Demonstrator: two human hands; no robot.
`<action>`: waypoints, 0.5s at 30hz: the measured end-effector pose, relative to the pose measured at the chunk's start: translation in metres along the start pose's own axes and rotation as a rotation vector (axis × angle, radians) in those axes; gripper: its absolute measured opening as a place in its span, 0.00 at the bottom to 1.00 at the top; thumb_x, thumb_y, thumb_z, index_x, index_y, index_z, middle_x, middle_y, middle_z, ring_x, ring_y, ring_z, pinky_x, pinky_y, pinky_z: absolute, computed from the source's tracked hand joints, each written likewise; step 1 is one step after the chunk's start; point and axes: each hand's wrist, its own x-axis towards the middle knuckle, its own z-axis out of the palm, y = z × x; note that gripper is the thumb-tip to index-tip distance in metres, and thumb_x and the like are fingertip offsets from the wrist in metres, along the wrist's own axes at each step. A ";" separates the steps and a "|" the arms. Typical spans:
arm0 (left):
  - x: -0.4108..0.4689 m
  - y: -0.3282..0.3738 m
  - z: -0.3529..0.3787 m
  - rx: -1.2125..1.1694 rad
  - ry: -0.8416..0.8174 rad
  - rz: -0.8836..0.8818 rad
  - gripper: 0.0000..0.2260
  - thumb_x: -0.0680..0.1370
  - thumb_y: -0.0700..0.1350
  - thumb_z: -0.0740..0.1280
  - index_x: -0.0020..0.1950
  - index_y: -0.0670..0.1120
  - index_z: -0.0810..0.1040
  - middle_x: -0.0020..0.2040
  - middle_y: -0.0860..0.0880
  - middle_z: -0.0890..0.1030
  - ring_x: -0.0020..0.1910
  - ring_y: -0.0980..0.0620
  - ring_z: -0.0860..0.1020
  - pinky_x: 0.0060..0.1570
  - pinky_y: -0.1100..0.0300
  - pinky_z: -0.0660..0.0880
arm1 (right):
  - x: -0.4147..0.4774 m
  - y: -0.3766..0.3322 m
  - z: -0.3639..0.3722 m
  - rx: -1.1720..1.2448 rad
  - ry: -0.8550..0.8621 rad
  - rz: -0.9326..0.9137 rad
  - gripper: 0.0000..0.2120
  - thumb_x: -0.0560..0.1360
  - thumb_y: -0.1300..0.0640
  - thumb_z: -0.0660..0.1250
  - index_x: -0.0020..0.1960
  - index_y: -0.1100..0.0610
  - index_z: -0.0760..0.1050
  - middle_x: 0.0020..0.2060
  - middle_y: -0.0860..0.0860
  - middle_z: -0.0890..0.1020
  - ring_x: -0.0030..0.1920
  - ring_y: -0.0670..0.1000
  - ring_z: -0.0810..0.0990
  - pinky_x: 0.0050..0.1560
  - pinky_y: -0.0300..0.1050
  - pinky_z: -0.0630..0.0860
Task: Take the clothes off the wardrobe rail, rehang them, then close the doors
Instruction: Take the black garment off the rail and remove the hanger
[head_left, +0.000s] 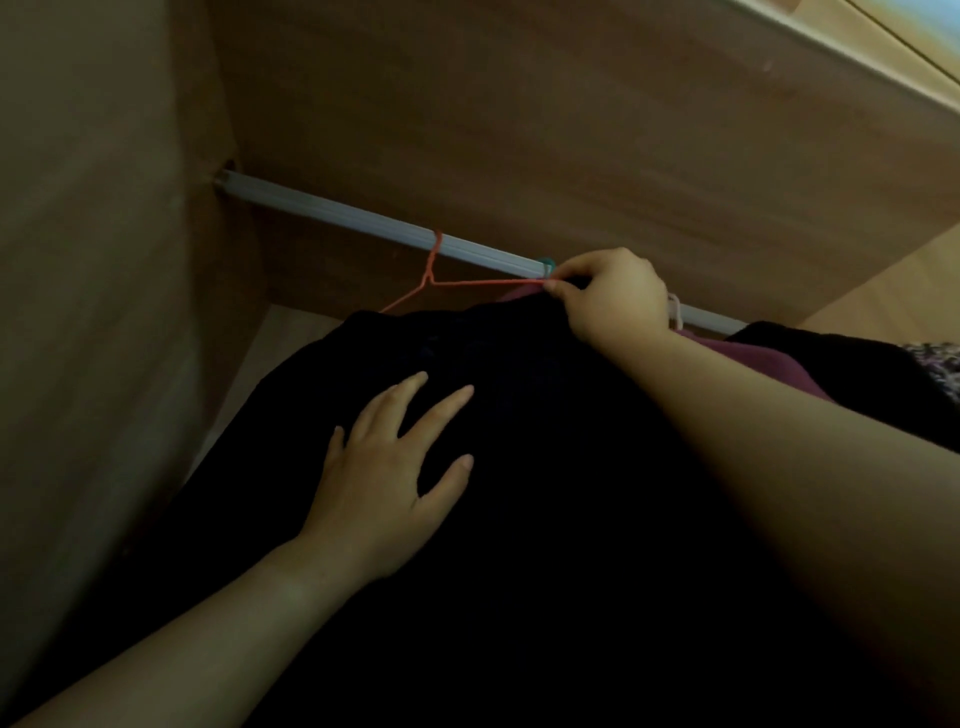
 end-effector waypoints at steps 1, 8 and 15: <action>0.006 -0.002 -0.003 -0.011 -0.013 0.003 0.22 0.68 0.71 0.46 0.62 0.81 0.45 0.75 0.62 0.49 0.74 0.57 0.49 0.70 0.38 0.56 | 0.006 -0.004 0.002 -0.014 0.011 0.004 0.06 0.76 0.49 0.65 0.49 0.46 0.81 0.49 0.47 0.82 0.45 0.48 0.75 0.42 0.40 0.67; 0.038 -0.003 -0.032 -0.037 -0.025 0.031 0.23 0.71 0.66 0.51 0.64 0.77 0.47 0.76 0.59 0.50 0.75 0.55 0.49 0.70 0.38 0.56 | 0.035 -0.024 -0.006 0.000 0.117 0.099 0.06 0.76 0.50 0.66 0.50 0.46 0.80 0.50 0.50 0.82 0.50 0.53 0.78 0.44 0.44 0.71; 0.014 -0.017 -0.028 0.068 -0.080 0.036 0.24 0.71 0.69 0.49 0.63 0.80 0.42 0.76 0.63 0.47 0.75 0.58 0.46 0.71 0.38 0.53 | 0.011 -0.008 0.006 0.010 0.145 0.089 0.07 0.77 0.50 0.63 0.50 0.46 0.80 0.49 0.48 0.82 0.49 0.51 0.78 0.43 0.41 0.68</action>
